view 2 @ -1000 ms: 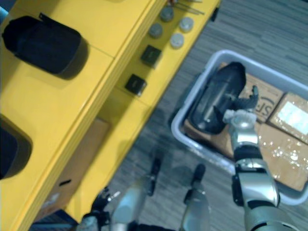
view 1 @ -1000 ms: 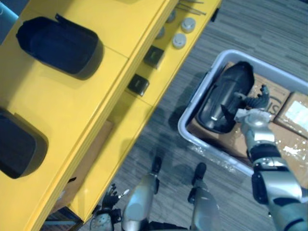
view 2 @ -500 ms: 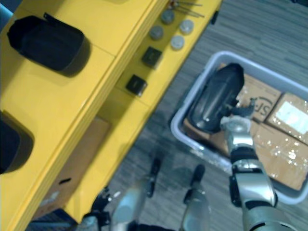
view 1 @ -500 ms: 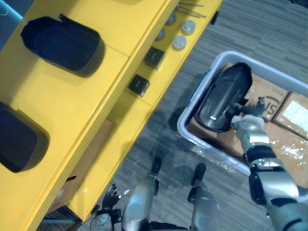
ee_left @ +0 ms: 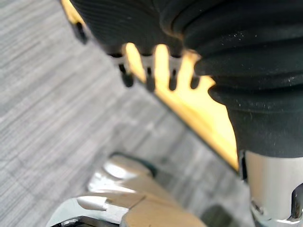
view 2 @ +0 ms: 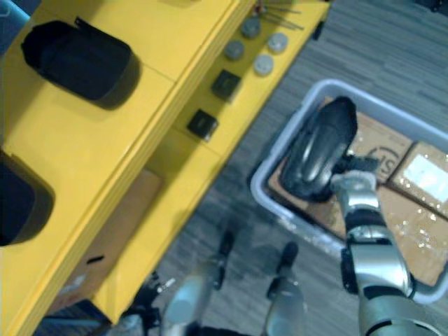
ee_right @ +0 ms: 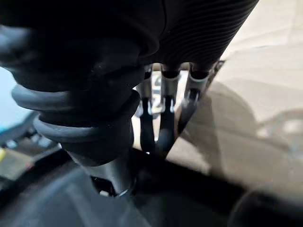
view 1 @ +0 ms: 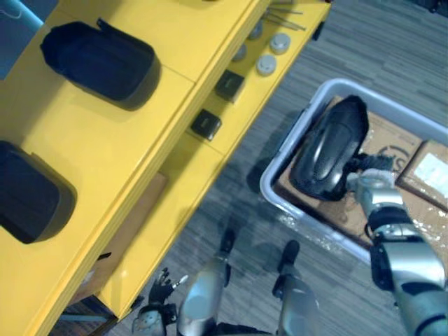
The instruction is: Walk over and take plastic housings, then place them on the shelf
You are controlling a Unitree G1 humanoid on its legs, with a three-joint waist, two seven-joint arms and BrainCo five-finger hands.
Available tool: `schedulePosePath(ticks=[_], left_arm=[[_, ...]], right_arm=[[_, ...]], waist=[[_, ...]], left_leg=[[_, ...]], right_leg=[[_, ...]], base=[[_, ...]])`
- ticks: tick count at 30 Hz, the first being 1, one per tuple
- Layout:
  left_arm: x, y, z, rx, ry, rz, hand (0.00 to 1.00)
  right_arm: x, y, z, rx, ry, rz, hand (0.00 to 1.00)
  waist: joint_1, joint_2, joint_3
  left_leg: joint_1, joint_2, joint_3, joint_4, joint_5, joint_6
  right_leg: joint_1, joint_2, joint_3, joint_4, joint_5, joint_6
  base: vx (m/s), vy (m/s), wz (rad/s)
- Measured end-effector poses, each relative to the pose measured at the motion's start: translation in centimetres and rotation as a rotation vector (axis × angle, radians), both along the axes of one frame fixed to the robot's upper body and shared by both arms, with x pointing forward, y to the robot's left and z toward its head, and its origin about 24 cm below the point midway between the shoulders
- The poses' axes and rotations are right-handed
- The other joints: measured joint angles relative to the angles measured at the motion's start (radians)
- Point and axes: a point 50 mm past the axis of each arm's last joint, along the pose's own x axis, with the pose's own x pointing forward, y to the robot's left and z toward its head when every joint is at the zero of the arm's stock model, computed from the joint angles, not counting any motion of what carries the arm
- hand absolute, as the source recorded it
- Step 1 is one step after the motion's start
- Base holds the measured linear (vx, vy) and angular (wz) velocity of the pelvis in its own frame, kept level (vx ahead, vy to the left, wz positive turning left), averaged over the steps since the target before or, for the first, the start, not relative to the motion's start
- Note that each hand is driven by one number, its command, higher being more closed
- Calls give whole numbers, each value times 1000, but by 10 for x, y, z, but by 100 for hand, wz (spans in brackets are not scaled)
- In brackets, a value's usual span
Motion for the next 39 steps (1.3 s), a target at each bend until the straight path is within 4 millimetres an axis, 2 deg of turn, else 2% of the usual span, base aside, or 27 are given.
schedulePosePath(ticks=[4, 8, 10, 16, 19, 21, 24, 27, 29, 32, 35, 39], left_arm=[[0, -3, 0, 3, -8, -24, 0], [2, -4, 2, 1, -31, -24, 0], [1, -5, 2, 1, -34, -25, 0], [-2, -5, 6, -21, -70, 3, 0], [-6, -4, 10, -27, -91, 34, 0], [-7, -2, 15, -22, -119, 60, 0], [-1, 0, 26, -38, -188, 109, 0], [16, -3, 47, -59, -294, 128, 0], [26, -3, 63, -67, -367, 124, 0], [35, -5, 79, -60, -425, 90, 0], [40, -10, 91, -57, -457, 42, 0], [42, -15, 99, -76, -480, -12, 0]], right_arm=[[-2, -8, 3, -61, 81, 8, 100], [-8, -19, 0, -115, 160, -5, 100], [-11, -23, -3, -112, 175, -17, 100], [-17, -35, 1, -219, 122, -79, 100], [-16, -39, 17, -322, 42, -66, 100], [-16, -39, 27, -404, -17, -54, 100], [-17, -33, 30, -487, -56, -18, 100], [-26, -29, 15, -518, -69, -5, 100], [-33, -15, -6, -507, -64, 21, 100], [-43, -1, -28, -504, -47, 48, 100], [-55, 11, -44, -505, -42, 71, 100], [-66, 24, -64, -489, -14, 94, 100]], waist=[[6, 10, -7], [24, 12, -8], [23, 14, -9], [20, 11, -8], [17, 7, -5], [12, -4, 2], [-1, -28, 6], [-4, -52, 8], [-8, -84, -7], [-9, -114, -26], [-19, -129, -60], [-35, -136, -94]], left_leg=[[2, -1, -24, -13, 13, -4], [13, -1, -47, -20, 23, -8], [27, -6, -54, -22, 23, -8], [42, -8, -62, -52, 42, -6], [56, -5, -55, -54, 42, -6], [75, -1, -54, -58, 42, -6], [90, 1, -52, -67, 42, -6], [115, 3, -48, -80, 42, -6], [136, 9, -41, -97, 43, -7], [165, 18, -31, -124, 44, -9], [177, 22, -23, -145, 44, -9], [212, 23, -14, -159, 41, -10]], right_leg=[[1, -3, -18, 11, -6, -6], [16, -3, -39, 21, -14, -9], [34, -10, -56, 33, -28, -8], [32, -18, -63, 47, -37, -5], [43, -15, -58, 47, -36, -5], [61, -12, -57, 42, -36, -5], [75, -8, -57, 31, -36, -5], [100, -6, -57, 14, -33, -1], [114, -2, -54, 5, -34, -2], [136, 7, -52, -17, -32, -3], [140, 11, -48, -29, -32, -3], [176, 13, -48, -51, -29, -1]], base=[[-15, -12, 13], [-18, -14, 16], [-15, -1, 19], [-12, -2, 6], [11, -15, -6], [4, -18, -1], [-4, -16, -3], [6, -11, -3], [40, -34, -9], [55, -41, -11], [75, -35, -7], [89, -21, -4]])
